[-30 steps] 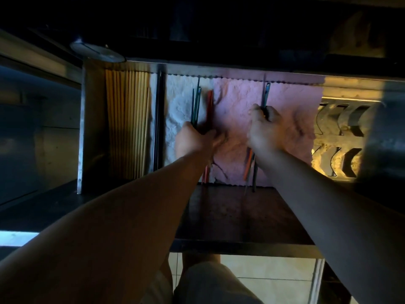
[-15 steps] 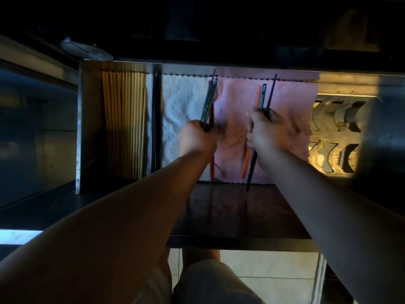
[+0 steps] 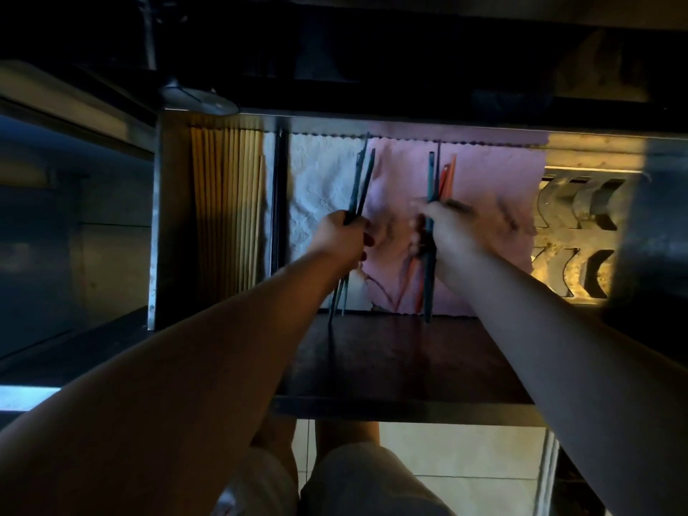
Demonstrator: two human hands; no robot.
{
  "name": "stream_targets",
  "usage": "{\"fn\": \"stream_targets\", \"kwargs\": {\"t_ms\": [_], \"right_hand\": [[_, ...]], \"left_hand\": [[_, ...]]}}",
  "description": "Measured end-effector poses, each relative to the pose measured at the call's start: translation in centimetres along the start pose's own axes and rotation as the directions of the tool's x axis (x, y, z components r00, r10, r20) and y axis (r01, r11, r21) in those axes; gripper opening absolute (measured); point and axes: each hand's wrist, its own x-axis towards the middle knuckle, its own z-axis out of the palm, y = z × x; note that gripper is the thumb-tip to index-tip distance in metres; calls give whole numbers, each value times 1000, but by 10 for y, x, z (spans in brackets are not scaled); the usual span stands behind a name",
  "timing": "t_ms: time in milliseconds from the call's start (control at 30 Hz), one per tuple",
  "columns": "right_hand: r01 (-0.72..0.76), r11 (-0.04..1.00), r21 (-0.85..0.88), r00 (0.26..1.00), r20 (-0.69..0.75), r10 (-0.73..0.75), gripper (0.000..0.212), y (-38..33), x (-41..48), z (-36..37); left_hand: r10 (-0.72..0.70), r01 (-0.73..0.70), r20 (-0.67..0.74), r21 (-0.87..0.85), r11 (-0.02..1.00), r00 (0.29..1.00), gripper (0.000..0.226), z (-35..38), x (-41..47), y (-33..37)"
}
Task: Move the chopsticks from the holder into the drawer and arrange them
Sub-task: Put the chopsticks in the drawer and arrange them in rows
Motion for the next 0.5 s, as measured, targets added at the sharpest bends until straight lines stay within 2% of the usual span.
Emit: {"fn": "stream_targets", "kwargs": {"t_ms": [67,167,333,500], "right_hand": [[-73,995,64,995,79,68,20,2,-4,14],[-122,992,45,979,172,112,25,7,-9,32],[-92,991,-93,972,209,110,27,18,-11,67],[-102,974,-201,977,165,136,31,28,-11,96]], "left_hand": [[-68,73,43,-143,987,997,18,-18,-2,-1],[-100,112,70,-194,975,993,24,-42,1,-5],[-81,83,35,-81,993,996,23,-70,9,-16],[-1,7,-48,121,993,999,33,-83,16,-24]]}}
